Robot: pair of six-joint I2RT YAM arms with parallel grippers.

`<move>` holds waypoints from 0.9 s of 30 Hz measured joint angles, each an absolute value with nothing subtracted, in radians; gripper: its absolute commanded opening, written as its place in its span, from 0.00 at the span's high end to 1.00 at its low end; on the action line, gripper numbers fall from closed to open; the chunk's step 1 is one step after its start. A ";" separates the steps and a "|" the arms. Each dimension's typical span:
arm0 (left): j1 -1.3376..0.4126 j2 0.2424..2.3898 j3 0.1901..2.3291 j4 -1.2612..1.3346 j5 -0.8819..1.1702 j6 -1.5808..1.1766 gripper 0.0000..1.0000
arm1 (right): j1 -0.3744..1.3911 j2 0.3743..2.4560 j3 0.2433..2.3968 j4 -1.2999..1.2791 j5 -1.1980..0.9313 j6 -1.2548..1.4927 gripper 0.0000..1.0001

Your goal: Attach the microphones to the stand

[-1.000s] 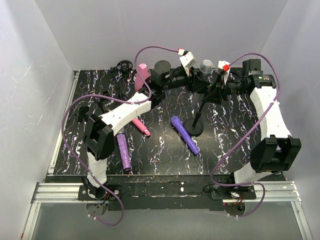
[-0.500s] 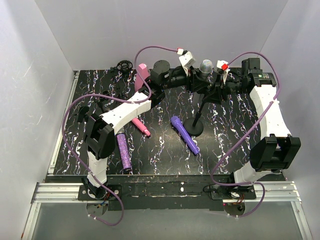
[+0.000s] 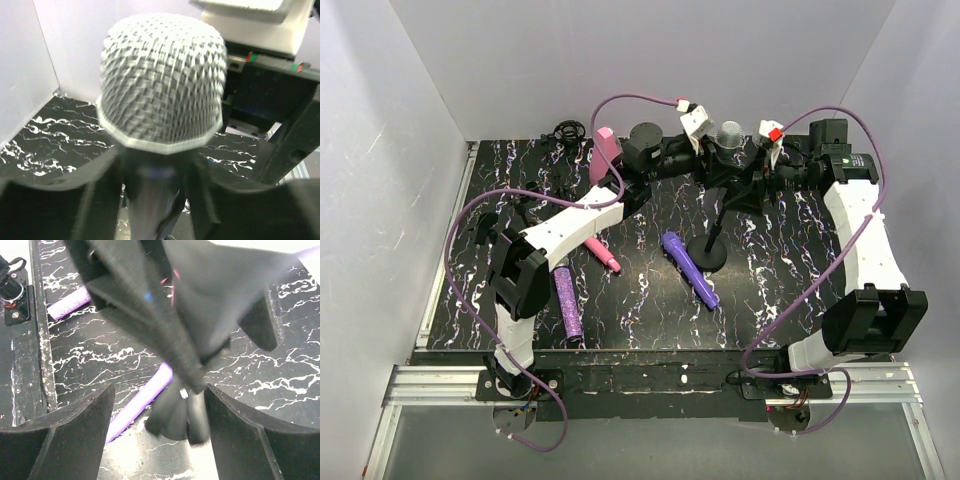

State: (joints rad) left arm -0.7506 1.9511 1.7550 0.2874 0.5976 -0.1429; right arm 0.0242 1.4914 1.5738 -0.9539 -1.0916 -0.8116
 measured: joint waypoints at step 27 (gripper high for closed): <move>-0.694 1.558 1.358 0.256 0.440 -0.138 0.02 | -0.063 1.238 1.120 -0.521 -1.131 -0.591 0.16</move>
